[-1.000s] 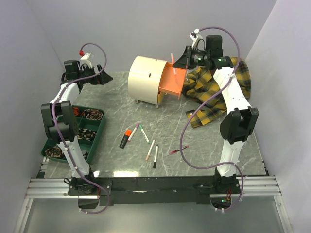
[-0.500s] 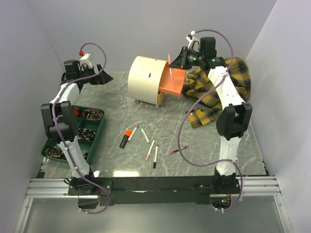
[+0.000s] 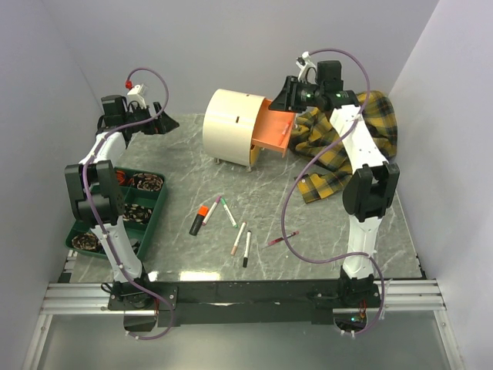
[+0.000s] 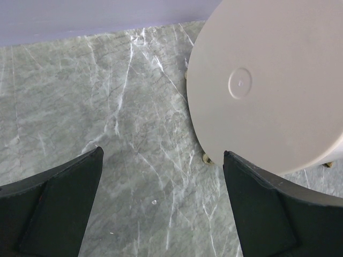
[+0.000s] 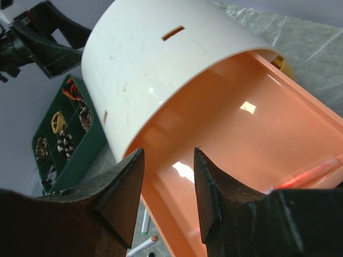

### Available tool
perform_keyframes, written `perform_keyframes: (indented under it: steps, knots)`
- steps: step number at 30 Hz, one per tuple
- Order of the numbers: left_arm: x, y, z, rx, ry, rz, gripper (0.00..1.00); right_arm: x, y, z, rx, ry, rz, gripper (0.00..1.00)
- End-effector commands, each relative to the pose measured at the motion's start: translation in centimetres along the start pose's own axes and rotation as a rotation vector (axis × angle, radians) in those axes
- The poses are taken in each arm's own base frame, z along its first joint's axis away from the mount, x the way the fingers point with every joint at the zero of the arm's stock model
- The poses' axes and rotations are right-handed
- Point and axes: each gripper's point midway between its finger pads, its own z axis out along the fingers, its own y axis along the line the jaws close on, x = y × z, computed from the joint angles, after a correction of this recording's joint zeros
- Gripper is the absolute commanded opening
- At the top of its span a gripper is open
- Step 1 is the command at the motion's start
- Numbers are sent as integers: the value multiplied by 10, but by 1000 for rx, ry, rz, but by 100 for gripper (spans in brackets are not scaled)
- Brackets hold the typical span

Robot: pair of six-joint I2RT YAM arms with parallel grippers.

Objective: Sort the stationery into containers
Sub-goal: Place the pen in the drawer, then pick up the pen from the center of the board.

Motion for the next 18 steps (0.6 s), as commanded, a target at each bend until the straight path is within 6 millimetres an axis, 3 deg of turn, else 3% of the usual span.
perform_keyframes:
  steps: [1, 3, 5, 6, 7, 8, 10, 11, 13, 14, 18]
  knots:
    - [-20, -7, 0, 23, -43, 53, 100, -37, 65, -45, -122, -88, -231, 48]
    - [-24, -9, -3, 12, -52, 75, 99, -30, 94, -62, -185, -69, -367, 48]
    - [-29, -6, -5, -13, -64, 95, 99, 15, 99, -62, -195, 58, -625, 48]
    - [-29, -5, -6, -25, -68, 100, 99, 30, 109, -72, -195, 91, -732, 48]
    - [-27, -3, -7, -37, -66, 92, 99, 54, 103, -75, -203, 165, -886, 48]
    - [-35, -1, -8, -59, -100, 115, 99, 99, 94, -67, -229, 280, -922, 48]
    - [-36, 1, -9, -86, -112, 99, 99, 123, 87, -78, -217, 341, -1100, 47]
    - [-37, 1, -12, -100, -122, 98, 99, 156, 73, -78, -238, 421, -1108, 47]
    - [-38, 1, -15, -121, -133, 102, 100, 182, 63, -84, -263, 510, -1280, 47]
    - [-36, -1, -19, -124, -136, 107, 99, 212, 47, -84, -281, 593, -1296, 46]
    - [-29, -5, -27, -137, -101, 128, 99, 254, 25, -82, -304, 726, -1376, 43]
